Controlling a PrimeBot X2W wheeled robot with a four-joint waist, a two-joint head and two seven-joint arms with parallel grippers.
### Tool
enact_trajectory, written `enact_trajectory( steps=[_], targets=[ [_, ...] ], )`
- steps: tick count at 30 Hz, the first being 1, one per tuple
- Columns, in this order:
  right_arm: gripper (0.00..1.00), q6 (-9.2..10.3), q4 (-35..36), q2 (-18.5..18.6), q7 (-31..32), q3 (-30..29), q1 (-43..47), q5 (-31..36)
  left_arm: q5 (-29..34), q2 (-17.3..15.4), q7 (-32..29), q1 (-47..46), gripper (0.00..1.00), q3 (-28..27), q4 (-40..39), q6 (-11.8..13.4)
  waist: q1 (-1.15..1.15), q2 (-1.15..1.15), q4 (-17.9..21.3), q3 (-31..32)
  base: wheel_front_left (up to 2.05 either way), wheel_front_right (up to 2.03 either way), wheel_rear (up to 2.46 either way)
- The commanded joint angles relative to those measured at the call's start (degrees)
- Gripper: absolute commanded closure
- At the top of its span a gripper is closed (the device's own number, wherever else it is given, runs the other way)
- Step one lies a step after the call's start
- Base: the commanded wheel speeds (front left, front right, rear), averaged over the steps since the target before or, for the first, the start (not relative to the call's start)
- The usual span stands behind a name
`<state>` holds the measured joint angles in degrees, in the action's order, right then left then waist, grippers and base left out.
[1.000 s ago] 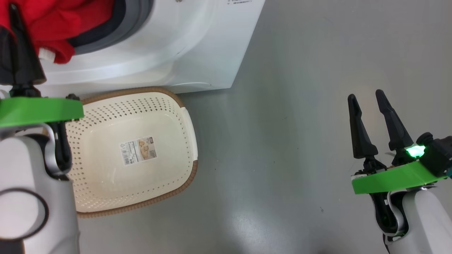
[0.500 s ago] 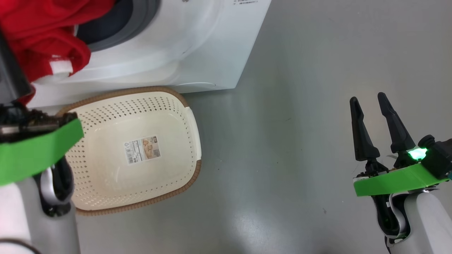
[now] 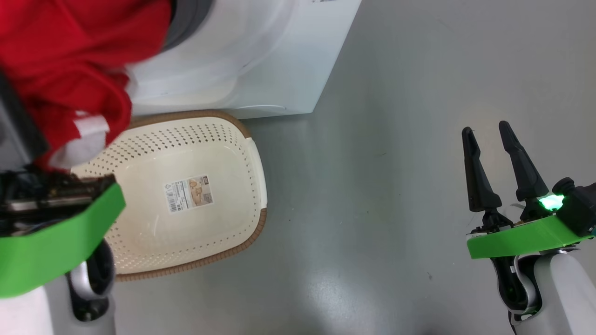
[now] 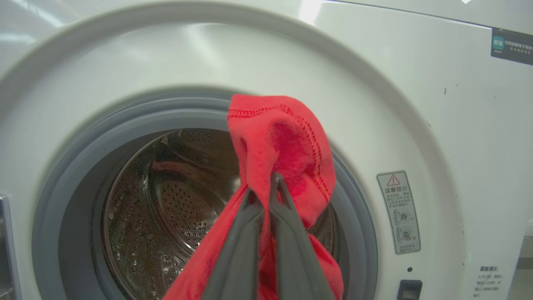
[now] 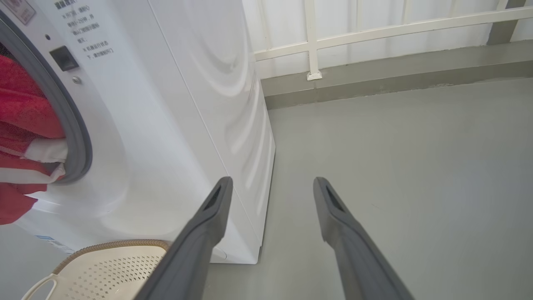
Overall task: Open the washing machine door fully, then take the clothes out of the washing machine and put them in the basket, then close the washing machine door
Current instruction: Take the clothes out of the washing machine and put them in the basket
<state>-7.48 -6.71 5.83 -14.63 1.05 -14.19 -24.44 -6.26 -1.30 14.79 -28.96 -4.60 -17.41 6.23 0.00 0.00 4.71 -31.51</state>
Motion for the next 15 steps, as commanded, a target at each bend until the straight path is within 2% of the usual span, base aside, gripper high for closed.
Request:
enact_trajectory(
  steps=[1,9,15],
  targets=[
    [0.0,-0.01,1.5,0.7,-0.4,1.4,1.0,0.5,-0.3,-1.6,0.2,1.9,1.0,-1.1,-0.7,0.5,0.0,0.0,0.0,-0.1,0.0,0.0,0.0],
    [0.0,-0.01,1.6,0.7,-0.4,1.6,0.6,0.4,-3.6,-1.6,0.2,5.8,1.0,-1.0,7.4,1.8,0.0,0.0,0.2,-1.3,0.0,0.0,0.0],
    [0.0,-0.01,1.6,0.7,-0.4,1.6,-0.3,0.2,-4.9,-1.6,0.2,6.2,1.0,-0.2,13.9,1.7,0.0,0.0,0.2,-3.0,0.0,0.0,0.0]
  ],
)
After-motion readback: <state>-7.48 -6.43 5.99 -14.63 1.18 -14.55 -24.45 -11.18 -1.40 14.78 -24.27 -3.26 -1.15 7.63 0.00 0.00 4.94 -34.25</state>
